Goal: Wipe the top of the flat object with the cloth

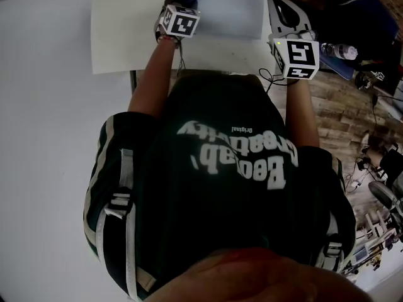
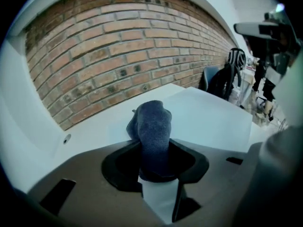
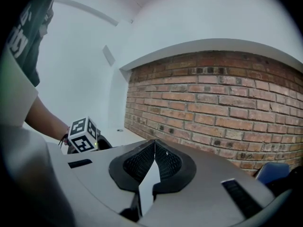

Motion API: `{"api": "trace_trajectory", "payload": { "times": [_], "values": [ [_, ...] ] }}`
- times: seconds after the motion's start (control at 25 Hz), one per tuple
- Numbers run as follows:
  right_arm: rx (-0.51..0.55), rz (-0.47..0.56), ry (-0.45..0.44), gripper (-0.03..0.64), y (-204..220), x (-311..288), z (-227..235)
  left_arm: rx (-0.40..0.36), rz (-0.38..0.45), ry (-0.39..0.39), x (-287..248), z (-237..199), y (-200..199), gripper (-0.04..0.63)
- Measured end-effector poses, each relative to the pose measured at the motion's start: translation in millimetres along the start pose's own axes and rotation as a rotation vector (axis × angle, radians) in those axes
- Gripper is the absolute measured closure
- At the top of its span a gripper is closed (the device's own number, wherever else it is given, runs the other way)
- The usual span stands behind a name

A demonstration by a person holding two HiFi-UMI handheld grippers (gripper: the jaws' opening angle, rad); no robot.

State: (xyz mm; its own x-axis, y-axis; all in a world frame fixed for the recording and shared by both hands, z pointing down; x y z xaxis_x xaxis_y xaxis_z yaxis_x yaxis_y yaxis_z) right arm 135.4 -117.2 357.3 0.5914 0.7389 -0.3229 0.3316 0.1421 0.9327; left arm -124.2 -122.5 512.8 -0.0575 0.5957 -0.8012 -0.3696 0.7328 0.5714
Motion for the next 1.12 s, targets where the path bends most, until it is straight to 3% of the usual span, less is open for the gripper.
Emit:
{"api": "trace_trajectory", "payload": {
  "times": [0.36,0.48,0.64,0.96,1.12],
  "values": [
    [-0.022,-0.014,0.060,0.621,11.4,22.8,8.2,-0.302,0.084,0.278,4.6,154.1,-46.1,0.445],
    [-0.020,-0.010,0.054,0.621,10.1,23.6,7.5,-0.358,0.100,0.312,9.5,180.2,-49.0,0.445],
    [-0.014,-0.003,0.029,0.621,6.3,16.8,1.5,-0.292,0.088,0.285,7.3,155.0,-38.8,0.443],
    [0.003,0.006,-0.054,0.621,-2.6,-5.1,-14.6,0.010,0.003,0.060,23.5,25.3,24.5,0.443],
    [0.011,0.007,-0.095,0.621,-2.4,-16.9,-24.5,0.118,-0.031,-0.016,38.0,-10.4,60.4,0.443]
  ]
}}
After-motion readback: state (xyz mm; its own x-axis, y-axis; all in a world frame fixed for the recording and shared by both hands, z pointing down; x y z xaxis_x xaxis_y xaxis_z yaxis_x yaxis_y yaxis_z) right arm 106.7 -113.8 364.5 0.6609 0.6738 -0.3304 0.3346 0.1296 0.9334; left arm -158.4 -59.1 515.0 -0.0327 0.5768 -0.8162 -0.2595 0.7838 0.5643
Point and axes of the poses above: the fingertips, and each gripper's own axes: x backward along the fingers, z to its right, y out of its underside, the point moved 7 cm from there along x, backward along the fingers, and after that the axes turned 5 degrees about -z, right-handed, at the moved point
